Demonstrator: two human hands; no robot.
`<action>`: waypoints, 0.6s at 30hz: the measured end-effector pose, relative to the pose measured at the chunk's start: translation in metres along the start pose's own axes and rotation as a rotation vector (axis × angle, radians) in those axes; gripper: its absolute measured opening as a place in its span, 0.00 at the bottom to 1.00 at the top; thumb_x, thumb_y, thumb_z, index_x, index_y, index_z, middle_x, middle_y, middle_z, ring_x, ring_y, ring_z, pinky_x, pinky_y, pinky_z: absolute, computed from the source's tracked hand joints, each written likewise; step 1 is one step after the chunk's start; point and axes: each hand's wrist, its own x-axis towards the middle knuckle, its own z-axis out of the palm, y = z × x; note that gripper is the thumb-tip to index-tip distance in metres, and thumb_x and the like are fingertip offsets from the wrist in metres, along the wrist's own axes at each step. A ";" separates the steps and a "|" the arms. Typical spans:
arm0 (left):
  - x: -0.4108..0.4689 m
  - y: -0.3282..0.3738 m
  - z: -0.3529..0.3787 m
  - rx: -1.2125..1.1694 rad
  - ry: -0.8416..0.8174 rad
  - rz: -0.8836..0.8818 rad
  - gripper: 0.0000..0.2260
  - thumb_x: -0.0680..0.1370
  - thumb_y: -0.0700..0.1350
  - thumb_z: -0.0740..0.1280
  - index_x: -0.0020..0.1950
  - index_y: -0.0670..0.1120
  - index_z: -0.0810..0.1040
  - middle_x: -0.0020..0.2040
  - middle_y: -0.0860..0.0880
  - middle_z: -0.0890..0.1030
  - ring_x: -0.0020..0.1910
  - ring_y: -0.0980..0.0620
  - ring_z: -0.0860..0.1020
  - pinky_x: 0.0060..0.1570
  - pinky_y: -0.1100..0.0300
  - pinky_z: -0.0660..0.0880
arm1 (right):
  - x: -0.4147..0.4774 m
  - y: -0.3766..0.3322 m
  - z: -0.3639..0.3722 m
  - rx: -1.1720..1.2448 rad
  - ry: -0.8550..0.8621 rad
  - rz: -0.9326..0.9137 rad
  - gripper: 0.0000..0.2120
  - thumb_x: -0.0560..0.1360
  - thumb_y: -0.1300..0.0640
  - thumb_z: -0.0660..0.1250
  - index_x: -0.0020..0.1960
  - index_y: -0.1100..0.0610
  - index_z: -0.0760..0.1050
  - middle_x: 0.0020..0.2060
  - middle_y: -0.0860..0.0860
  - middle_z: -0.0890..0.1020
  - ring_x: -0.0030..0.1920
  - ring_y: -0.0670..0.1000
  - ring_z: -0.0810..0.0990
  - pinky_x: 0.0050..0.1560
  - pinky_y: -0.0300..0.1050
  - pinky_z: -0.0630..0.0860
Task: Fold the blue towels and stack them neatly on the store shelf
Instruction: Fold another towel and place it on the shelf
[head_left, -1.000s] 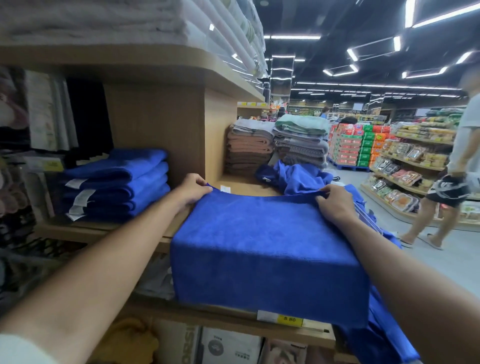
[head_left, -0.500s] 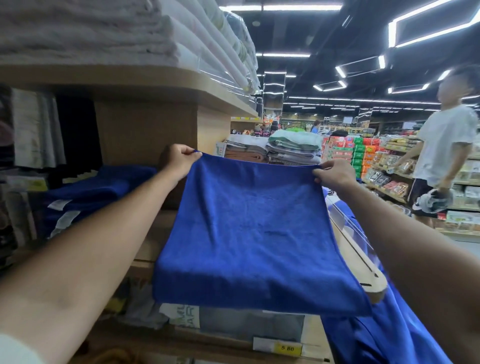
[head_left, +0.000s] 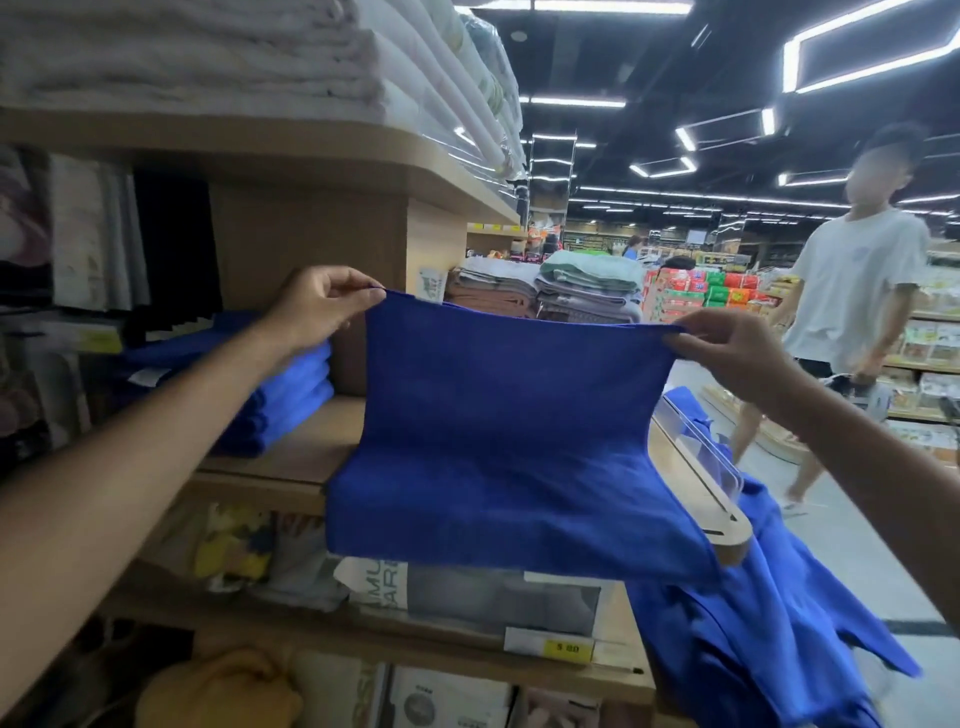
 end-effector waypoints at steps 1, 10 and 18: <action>-0.012 0.006 -0.009 -0.016 -0.038 0.029 0.05 0.79 0.41 0.70 0.47 0.50 0.82 0.39 0.54 0.82 0.38 0.61 0.76 0.39 0.67 0.72 | -0.012 -0.006 -0.008 -0.005 -0.011 -0.051 0.04 0.76 0.62 0.74 0.50 0.57 0.83 0.42 0.52 0.85 0.39 0.39 0.81 0.43 0.31 0.77; -0.134 -0.008 -0.048 0.213 -0.529 0.007 0.12 0.74 0.58 0.73 0.52 0.54 0.86 0.56 0.54 0.86 0.58 0.56 0.82 0.58 0.66 0.75 | -0.140 -0.028 -0.033 -0.185 -0.615 -0.248 0.07 0.75 0.41 0.73 0.48 0.43 0.83 0.51 0.43 0.84 0.53 0.48 0.83 0.55 0.40 0.76; -0.129 0.001 0.077 0.655 -0.271 0.132 0.13 0.83 0.48 0.60 0.65 0.50 0.79 0.65 0.52 0.80 0.66 0.50 0.77 0.65 0.56 0.71 | -0.119 -0.067 0.092 -0.447 -0.490 -0.163 0.24 0.82 0.37 0.56 0.73 0.47 0.71 0.69 0.44 0.75 0.70 0.49 0.71 0.69 0.49 0.68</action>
